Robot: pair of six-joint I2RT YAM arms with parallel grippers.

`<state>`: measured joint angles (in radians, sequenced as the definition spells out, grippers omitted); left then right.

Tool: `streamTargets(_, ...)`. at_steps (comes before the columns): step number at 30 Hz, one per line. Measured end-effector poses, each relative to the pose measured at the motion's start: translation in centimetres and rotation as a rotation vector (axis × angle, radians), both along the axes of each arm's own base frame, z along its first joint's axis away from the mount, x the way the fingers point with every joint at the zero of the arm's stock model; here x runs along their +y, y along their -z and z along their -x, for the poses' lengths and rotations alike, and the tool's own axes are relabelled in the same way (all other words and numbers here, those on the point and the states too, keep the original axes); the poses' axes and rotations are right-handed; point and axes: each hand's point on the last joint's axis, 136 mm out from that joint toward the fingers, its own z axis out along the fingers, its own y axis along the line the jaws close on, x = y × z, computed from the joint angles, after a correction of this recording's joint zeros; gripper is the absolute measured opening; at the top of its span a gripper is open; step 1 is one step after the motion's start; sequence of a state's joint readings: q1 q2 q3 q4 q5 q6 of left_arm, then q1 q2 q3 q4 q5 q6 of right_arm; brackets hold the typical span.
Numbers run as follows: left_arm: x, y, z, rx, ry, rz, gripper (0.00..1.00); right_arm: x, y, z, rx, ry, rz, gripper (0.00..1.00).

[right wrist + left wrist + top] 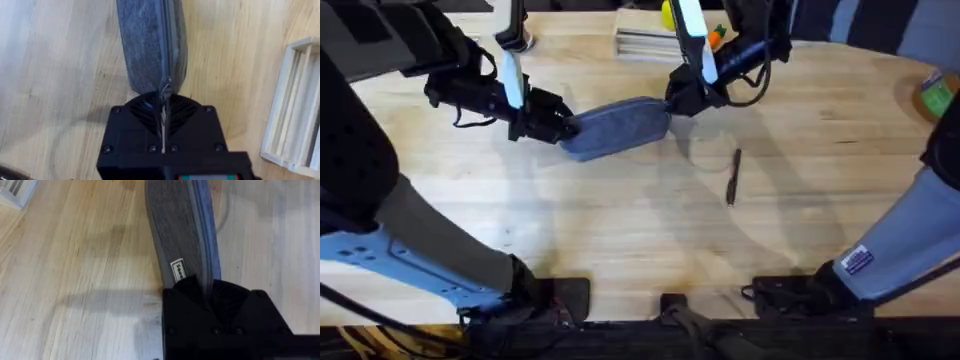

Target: Unzip the bag, pick up the pens from the table one at a time and place them inside, then zip the bag closed.

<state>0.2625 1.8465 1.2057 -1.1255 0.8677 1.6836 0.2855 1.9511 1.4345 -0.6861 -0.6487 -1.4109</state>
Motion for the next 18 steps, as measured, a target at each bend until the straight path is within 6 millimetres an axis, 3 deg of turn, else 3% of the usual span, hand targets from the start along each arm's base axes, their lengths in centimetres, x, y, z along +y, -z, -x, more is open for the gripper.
streamTargets(12, 0.0, 0.0, 0.0, 0.0, 0.0, 0.0, 0.043, 0.0, -0.3, -0.3, -0.02, 0.001, -0.003, 0.029)
streamTargets(18, 0.1, 0.0, -0.1, -0.003, -0.003, 0.0, 0.042, 0.1, -2.7, -1.4, -0.126, 0.006, -0.018, 0.03)
